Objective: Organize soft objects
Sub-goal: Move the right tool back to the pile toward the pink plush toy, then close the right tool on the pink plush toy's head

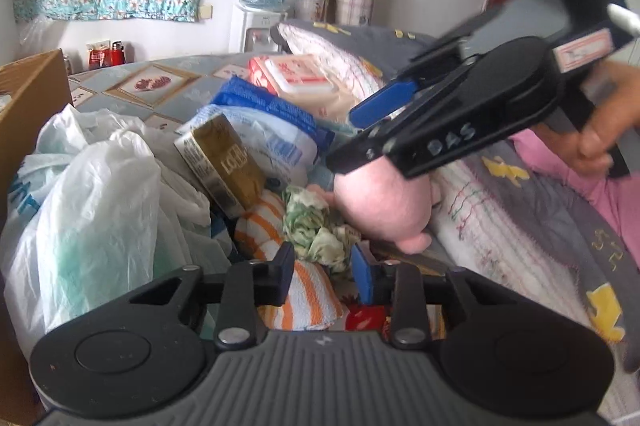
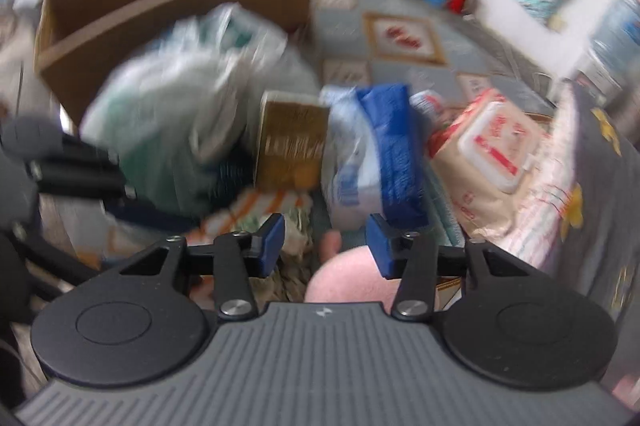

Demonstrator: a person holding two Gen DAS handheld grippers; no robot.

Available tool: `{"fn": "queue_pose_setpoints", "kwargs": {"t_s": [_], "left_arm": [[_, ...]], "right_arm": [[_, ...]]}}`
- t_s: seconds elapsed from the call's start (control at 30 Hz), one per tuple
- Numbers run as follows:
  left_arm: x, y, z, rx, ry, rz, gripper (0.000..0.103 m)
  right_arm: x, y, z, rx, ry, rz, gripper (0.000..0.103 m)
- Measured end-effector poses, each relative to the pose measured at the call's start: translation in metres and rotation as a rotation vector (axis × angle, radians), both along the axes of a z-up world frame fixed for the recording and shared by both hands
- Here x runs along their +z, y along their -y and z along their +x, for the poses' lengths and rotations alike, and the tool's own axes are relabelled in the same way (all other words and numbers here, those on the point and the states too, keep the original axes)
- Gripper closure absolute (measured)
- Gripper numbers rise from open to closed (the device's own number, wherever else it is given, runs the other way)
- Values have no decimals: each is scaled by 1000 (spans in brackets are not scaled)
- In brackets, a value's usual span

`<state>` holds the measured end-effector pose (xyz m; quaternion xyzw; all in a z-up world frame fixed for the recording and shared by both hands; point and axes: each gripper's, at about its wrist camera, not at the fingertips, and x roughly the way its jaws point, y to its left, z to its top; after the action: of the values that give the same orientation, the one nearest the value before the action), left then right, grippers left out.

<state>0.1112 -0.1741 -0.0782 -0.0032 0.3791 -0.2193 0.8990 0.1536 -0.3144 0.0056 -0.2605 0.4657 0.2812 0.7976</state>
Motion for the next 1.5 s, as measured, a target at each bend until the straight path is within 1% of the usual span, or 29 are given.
{"fn": "queue_pose_setpoints", "kwargs": {"t_s": [0.07,0.13,0.2,0.3,0.37,0.43,0.57,0.67,0.73,0.8,0.87,0.9,0.93,1.0,1.07,1.13,1.17,1.2,1.23,1.27,1.3,1.33,1.4,1.5], "left_arm": [[-4,0,2,-7,-14,11,75],[-8,-1,4,-12,-23,19,76],[-9,-3,5,-11,-29,18,76],[-10,-6,6,-6,-37,8,76],[-10,-9,8,-1,-37,6,76],[-9,-12,8,5,-35,5,76],[-7,-15,6,7,-29,-8,75],[-4,-15,2,-9,-22,-27,73],[-2,-12,-2,-24,-20,-44,65],[1,-9,-5,-43,-13,-62,62],[4,-2,-9,-70,2,-73,52],[6,1,-11,-89,11,-78,43],[6,6,-13,-106,23,-80,40],[6,18,-15,-137,42,-64,37],[4,31,-15,-161,58,-30,37],[2,41,-15,-163,57,3,37],[1,43,-15,-164,55,2,37],[0,45,-14,-163,50,-3,37],[-1,45,-14,-162,46,-8,37],[-2,46,-14,-161,44,-8,37],[-3,46,-13,-157,43,-2,38],[-4,47,-13,-152,41,4,38],[-5,44,-12,-147,34,9,38],[-5,38,-12,-134,31,23,38]], "right_arm": [[-15,-10,8,51,-31,-78,62],[-28,-18,17,86,-67,-150,66],[-40,-25,25,110,-91,-208,67],[-54,-31,35,113,-130,-255,70],[-59,-32,35,105,-132,-269,80],[-54,-30,33,82,-131,-231,90],[-24,-9,20,-19,-60,-100,95],[5,14,2,-121,-1,44,96],[20,29,-13,-180,25,141,98],[30,44,-28,-224,53,228,101],[36,57,-42,-261,73,297,101],[36,62,-50,-276,79,319,101],[34,65,-57,-293,83,335,101],[28,72,-67,-325,79,355,101],[25,76,-78,-363,82,361,100],[23,82,-84,-410,77,384,98],[21,85,-85,-443,79,394,98],[21,88,-85,-472,74,407,94],[19,92,-86,-491,69,426,84],[18,94,-85,-507,75,440,76],[15,93,-83,-517,86,440,58],[12,91,-79,-522,98,431,45],[5,84,-69,-529,102,416,38],[-11,75,-48,-541,67,415,32]]}}
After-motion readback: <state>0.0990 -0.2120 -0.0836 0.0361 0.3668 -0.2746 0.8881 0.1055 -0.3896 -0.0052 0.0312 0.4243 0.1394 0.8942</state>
